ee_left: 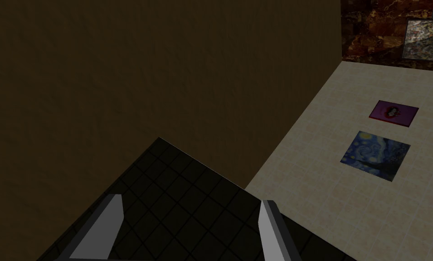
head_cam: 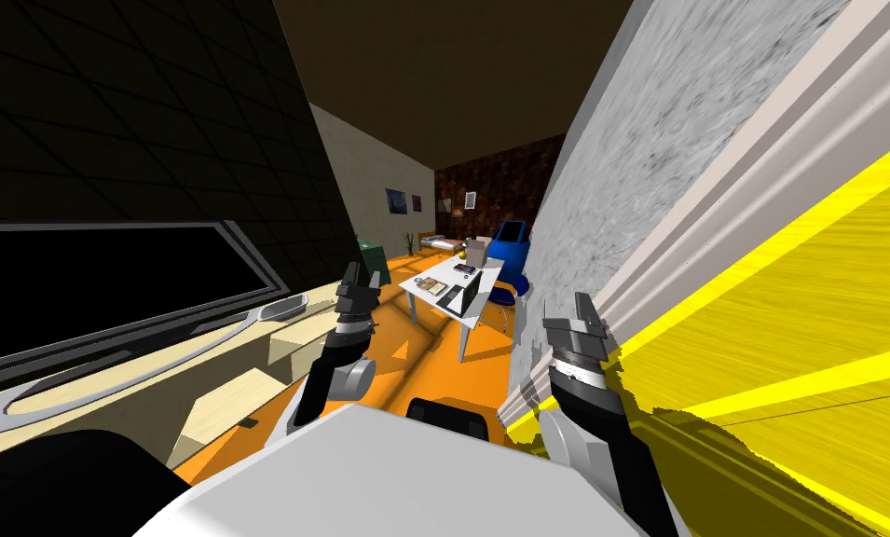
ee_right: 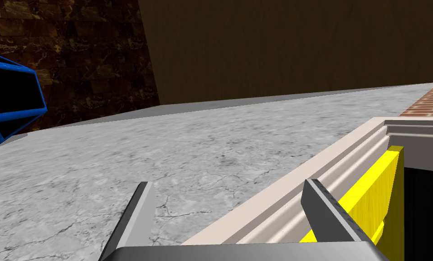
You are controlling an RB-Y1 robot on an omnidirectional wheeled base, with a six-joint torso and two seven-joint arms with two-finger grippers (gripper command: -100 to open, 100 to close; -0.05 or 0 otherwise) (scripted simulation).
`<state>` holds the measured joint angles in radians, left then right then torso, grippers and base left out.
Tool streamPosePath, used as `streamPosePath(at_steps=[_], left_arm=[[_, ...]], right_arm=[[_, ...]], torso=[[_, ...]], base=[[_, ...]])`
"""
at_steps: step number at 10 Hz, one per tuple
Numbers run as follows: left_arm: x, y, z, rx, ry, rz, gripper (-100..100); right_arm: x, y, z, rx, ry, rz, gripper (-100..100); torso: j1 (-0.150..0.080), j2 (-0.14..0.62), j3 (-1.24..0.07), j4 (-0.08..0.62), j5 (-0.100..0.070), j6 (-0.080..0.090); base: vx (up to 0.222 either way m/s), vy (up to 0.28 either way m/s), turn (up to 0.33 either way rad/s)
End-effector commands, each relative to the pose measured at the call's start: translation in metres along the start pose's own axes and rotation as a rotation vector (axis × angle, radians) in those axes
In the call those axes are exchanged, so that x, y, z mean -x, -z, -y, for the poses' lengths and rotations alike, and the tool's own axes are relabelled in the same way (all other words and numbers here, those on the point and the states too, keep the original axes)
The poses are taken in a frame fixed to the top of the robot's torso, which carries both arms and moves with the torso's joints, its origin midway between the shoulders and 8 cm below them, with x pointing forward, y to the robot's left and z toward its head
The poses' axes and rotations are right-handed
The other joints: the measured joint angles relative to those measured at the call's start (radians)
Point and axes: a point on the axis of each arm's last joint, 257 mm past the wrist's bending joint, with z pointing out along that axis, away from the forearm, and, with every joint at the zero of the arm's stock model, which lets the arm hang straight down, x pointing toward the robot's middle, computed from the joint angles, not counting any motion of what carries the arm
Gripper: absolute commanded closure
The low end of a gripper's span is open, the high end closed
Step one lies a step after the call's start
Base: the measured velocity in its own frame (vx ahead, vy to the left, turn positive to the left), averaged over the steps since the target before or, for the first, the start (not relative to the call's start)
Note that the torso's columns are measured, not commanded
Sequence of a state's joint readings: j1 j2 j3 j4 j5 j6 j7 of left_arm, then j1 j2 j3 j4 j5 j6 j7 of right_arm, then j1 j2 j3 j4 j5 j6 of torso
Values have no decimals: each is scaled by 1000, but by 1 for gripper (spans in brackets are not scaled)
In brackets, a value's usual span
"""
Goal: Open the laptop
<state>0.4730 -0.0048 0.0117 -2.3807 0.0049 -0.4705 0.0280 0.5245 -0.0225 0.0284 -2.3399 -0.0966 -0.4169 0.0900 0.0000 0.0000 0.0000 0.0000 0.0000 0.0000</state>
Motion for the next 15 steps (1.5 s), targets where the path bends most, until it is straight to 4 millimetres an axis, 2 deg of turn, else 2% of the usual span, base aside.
streamPosePath(at_steps=[1, 9, 10, 12, 15], left_arm=[[0, 0, 0, 0, 0, 0, 0], [0, 0, 0, 0, 0, 0, 0], [0, 0, 0, 0, 0, 0, 0], [0, 0, 0, 0, 0, 0, 0], [0, 0, 0, 0, 0, 0, 0]], right_arm=[[0, 0, 0, 0, 0, 0, 0], [0, 0, 0, 0, 0, 0, 0], [-5, 1, 6, -15, 51, -48, -100], [-9, 2, 16, -35, 113, -91, -100], [-12, 5, 35, -72, 234, -155, -100]], torso=[[0, 40, -82, 41, 0, 0], [0, 618, -1234, 617, 0, 0], [0, 691, -1382, 691, 0, 0], [3, 733, -1472, 733, 1, 0], [0, 737, -1477, 738, 0, 0]], base=[[0, 0, 0], [0, 0, 0], [25, 35, -17], [39, 80, -21], [65, 93, -26]])
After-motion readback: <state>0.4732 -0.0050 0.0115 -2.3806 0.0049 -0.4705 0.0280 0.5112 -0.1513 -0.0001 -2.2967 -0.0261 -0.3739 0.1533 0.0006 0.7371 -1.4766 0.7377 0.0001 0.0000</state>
